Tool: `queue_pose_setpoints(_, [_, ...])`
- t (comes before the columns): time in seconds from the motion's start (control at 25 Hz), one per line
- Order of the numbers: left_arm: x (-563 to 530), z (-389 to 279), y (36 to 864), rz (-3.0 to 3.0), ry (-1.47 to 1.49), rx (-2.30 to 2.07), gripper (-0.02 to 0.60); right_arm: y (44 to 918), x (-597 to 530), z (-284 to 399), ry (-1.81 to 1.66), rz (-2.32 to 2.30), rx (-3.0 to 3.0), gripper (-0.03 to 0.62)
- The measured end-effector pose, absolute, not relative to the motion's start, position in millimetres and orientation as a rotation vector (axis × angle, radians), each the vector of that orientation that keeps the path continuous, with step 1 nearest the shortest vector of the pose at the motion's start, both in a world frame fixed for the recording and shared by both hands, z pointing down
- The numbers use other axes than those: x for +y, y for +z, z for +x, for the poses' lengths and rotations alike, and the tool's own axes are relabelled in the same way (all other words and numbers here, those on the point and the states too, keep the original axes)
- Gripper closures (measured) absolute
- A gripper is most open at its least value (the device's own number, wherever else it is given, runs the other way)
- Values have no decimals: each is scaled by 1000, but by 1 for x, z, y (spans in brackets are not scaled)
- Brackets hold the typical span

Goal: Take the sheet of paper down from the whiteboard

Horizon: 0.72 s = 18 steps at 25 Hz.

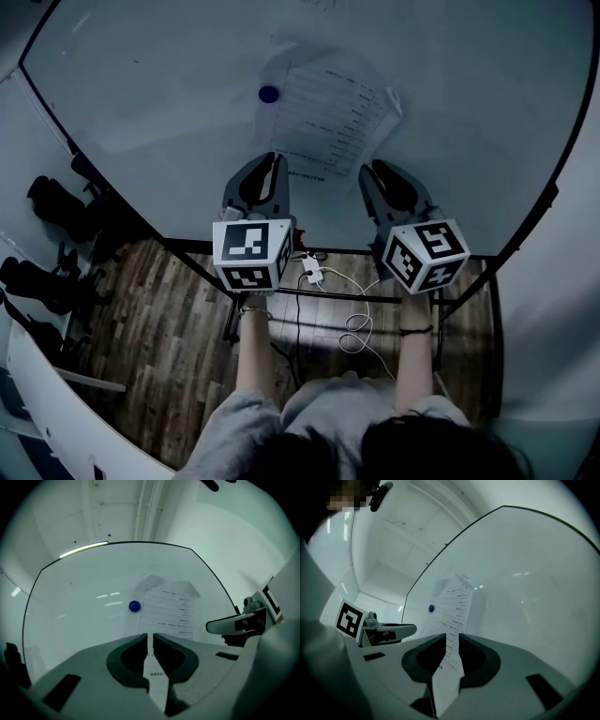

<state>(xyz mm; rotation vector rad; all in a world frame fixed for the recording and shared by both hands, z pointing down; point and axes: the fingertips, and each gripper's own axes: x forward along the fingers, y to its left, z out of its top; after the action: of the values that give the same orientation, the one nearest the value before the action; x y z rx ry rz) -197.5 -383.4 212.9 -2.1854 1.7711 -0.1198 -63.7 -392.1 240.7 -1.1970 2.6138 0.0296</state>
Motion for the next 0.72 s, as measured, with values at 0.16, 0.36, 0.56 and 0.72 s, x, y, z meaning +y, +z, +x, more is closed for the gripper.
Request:
queue_pose_setpoints(0.16, [-392, -200, 198, -2154, -101, 1748, 555, 237, -400, -64, 36, -1216, 2614, 511])
queue_pose_setpoints(0.36, [-401, -202, 183, -2122, -94, 1734, 500, 233, -408, -59, 30, -1257, 2588, 497])
queue_pose_setpoints(0.56, [-412, -205, 167, -2085, -98, 1738, 471, 229, -414, -57, 31, -1280, 2573, 497])
queue_pose_setpoints(0.72, [-419, -206, 153, -2048, -95, 1736, 465, 227, -417, -57, 32, -1286, 2565, 497])
